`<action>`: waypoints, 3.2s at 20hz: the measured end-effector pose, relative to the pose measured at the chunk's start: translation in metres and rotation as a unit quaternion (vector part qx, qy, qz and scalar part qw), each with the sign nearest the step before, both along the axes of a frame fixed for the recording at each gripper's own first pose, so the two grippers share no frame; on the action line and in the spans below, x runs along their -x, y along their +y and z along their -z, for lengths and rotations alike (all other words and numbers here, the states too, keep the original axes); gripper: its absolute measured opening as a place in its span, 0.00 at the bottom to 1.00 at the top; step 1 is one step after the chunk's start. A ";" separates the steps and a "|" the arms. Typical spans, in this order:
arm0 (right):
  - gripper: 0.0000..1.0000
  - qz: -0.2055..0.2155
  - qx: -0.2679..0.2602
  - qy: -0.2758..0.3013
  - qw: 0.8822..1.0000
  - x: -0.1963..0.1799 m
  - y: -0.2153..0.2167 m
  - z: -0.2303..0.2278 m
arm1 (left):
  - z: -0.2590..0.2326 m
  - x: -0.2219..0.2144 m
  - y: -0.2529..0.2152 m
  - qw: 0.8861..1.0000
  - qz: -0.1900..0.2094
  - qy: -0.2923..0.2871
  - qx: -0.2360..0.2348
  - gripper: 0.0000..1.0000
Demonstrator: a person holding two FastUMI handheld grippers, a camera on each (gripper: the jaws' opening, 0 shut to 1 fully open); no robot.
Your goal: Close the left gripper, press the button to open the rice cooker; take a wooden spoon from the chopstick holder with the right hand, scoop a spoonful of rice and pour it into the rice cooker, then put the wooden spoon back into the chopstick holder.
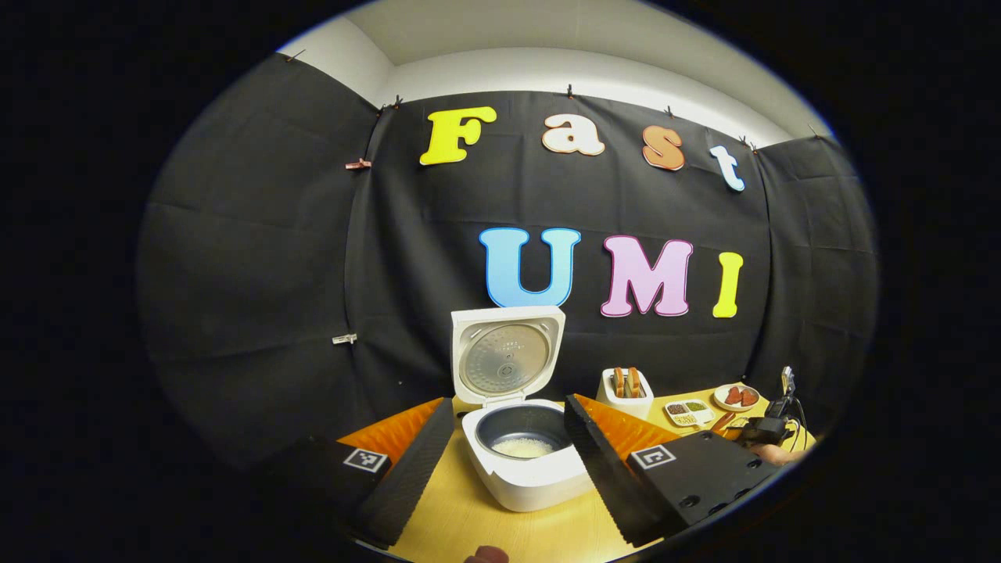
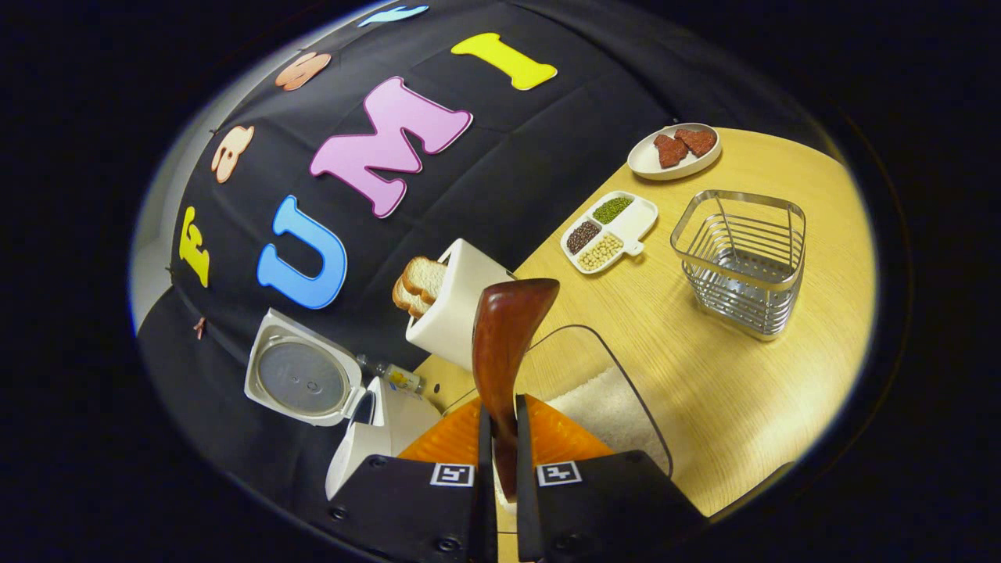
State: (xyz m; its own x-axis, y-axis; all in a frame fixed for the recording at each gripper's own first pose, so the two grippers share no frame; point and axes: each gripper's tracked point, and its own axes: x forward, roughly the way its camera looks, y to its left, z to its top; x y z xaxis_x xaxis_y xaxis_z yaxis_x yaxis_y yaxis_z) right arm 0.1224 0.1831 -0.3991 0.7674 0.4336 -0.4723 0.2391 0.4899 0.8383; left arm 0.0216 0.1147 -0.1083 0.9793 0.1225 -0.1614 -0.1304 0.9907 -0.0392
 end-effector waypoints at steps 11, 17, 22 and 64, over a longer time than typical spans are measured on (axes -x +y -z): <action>0.14 0.036 -0.085 0.015 0.996 -0.006 -0.015 -0.026 | -0.009 0.012 0.003 1.000 -0.004 -0.009 0.000 0.97; 0.14 0.042 -0.123 0.011 0.992 -0.001 -0.016 -0.054 | -0.010 0.022 0.007 1.000 -0.007 -0.012 0.004 0.97; 0.14 0.036 -0.147 0.007 0.988 0.003 -0.006 -0.093 | -0.007 0.029 0.010 1.000 -0.005 -0.015 0.011 0.97; 0.14 -0.137 0.155 -0.200 0.958 -0.123 0.284 -0.186 | 0.042 0.023 0.121 0.999 -0.033 0.003 0.030 0.98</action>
